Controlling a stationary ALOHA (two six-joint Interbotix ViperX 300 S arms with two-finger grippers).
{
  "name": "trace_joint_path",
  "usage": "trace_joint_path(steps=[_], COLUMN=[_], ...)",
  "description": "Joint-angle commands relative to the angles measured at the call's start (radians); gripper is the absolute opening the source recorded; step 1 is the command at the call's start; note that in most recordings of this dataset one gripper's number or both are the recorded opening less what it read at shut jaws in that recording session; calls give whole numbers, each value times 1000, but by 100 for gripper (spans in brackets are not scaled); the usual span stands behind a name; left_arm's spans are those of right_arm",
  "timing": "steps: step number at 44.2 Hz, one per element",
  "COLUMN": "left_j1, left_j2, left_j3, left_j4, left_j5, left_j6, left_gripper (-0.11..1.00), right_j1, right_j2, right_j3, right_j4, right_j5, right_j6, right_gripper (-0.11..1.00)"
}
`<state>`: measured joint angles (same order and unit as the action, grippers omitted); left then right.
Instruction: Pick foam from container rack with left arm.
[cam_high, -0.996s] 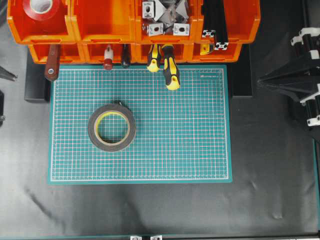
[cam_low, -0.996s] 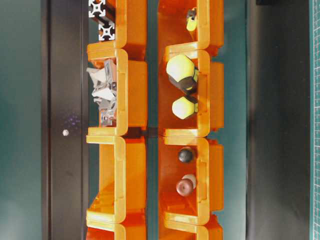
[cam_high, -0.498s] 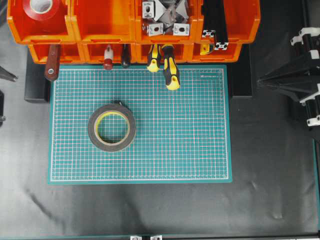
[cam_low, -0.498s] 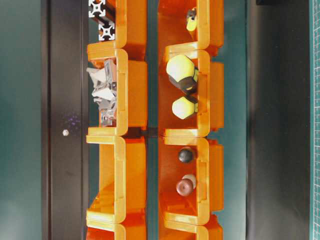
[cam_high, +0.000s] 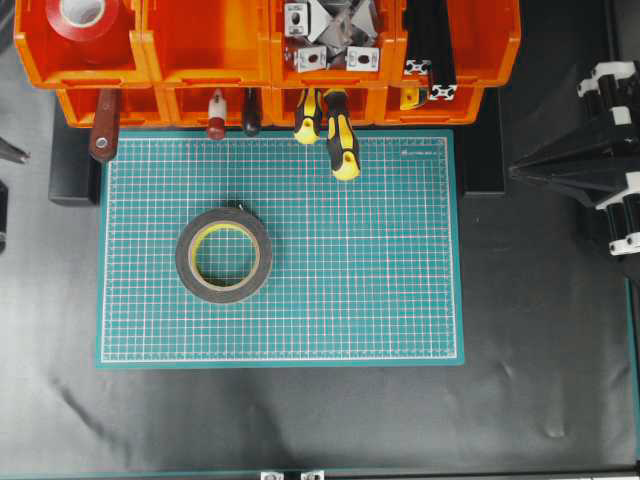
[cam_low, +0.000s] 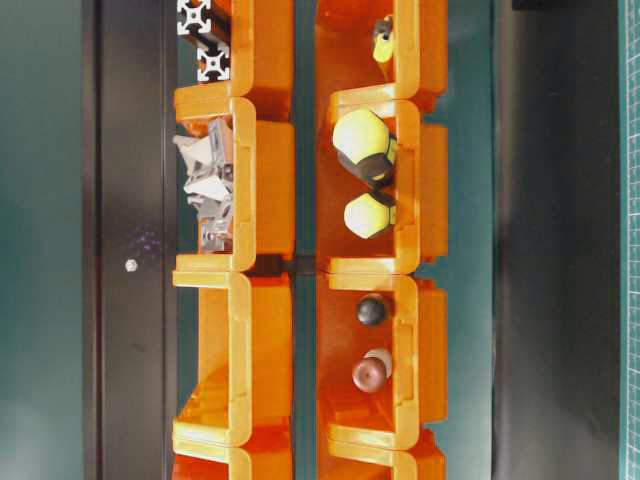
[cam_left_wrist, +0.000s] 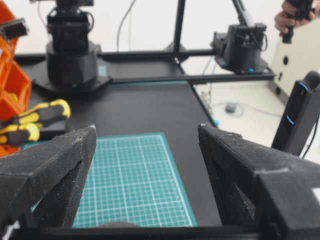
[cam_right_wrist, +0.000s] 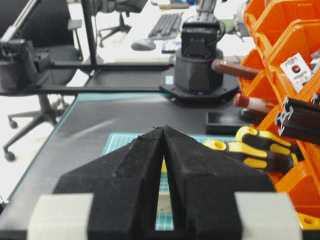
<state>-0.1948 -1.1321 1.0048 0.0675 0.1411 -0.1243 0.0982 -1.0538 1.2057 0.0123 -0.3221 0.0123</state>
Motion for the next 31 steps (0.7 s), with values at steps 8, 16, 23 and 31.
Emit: trace_joint_path(steps=[8, 16, 23, 31], left_j1=[0, -2, -2, 0], left_j2=[-11, -25, -31, -31], left_j3=[9, 20, 23, 25], left_j4=[2, 2, 2, 2], left_j5=[6, 3, 2, 2], left_j6=[2, 2, 2, 2], left_gripper=[79, 79, 79, 79], right_j1=[5, 5, 5, 6], right_j2=[11, 6, 3, -8], right_j3=[-12, -12, -14, -20], right_j4=[3, 3, 3, 3], right_j5=[48, 69, 71, 71], right_j6=[20, 41, 46, 43], right_gripper=[0, 0, 0, 0])
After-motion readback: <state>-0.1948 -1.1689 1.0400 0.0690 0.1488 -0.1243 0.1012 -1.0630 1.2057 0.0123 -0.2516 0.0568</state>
